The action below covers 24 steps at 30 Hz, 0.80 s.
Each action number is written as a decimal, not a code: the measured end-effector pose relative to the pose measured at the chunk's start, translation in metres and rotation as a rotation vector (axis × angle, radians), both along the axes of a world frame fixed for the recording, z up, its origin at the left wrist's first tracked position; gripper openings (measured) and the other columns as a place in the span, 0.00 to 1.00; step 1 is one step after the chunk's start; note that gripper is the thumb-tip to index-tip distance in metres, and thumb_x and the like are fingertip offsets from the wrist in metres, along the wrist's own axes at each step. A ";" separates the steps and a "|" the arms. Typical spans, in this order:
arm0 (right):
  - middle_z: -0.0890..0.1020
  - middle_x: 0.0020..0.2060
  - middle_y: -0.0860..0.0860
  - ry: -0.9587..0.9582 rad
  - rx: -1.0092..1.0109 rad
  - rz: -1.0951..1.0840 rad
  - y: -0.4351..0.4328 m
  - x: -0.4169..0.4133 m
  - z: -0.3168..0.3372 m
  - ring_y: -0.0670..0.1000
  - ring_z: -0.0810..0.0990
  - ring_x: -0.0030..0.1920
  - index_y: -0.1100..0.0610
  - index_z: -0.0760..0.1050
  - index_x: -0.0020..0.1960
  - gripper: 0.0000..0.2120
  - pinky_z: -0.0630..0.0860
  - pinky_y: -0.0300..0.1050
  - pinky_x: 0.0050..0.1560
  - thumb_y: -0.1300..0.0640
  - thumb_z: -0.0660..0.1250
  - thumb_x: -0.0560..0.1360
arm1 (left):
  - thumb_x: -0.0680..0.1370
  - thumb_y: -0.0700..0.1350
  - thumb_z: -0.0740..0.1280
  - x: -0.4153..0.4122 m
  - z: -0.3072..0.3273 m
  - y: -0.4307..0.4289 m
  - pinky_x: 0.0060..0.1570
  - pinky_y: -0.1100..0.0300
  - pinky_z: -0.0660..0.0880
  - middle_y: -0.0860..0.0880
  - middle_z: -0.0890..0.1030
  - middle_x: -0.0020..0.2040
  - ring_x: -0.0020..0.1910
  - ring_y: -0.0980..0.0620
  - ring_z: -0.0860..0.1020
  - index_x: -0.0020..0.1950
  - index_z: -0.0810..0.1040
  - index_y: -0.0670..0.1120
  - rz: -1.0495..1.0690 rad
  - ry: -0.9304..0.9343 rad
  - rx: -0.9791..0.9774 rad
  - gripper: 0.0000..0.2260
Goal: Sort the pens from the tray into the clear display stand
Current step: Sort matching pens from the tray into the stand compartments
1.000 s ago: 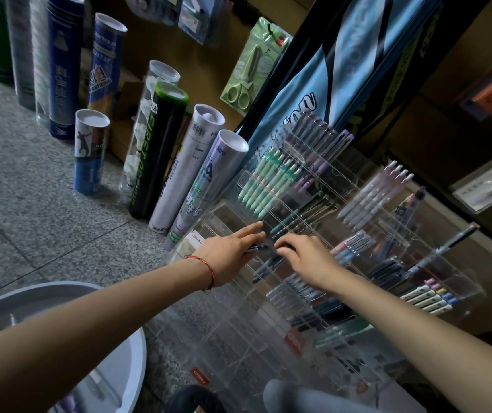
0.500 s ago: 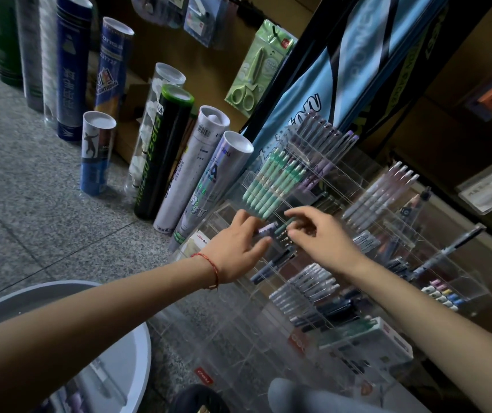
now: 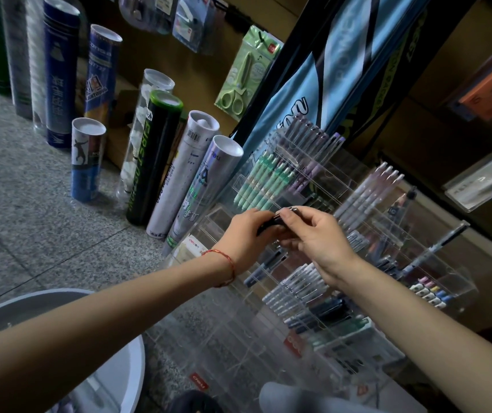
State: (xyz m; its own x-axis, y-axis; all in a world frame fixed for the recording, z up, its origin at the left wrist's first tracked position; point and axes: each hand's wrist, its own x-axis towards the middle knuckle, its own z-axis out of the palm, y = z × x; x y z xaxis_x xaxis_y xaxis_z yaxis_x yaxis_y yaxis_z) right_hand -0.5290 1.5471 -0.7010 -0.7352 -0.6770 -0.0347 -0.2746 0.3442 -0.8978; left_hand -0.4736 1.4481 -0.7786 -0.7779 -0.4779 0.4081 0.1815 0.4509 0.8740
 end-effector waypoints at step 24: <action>0.81 0.43 0.49 0.538 0.428 0.012 0.008 -0.042 -0.036 0.49 0.79 0.48 0.55 0.79 0.49 0.05 0.74 0.39 0.49 0.61 0.68 0.74 | 0.79 0.37 0.53 -0.016 -0.055 -0.027 0.73 0.60 0.39 0.50 0.59 0.76 0.76 0.51 0.50 0.76 0.56 0.49 -0.014 -0.325 -0.791 0.25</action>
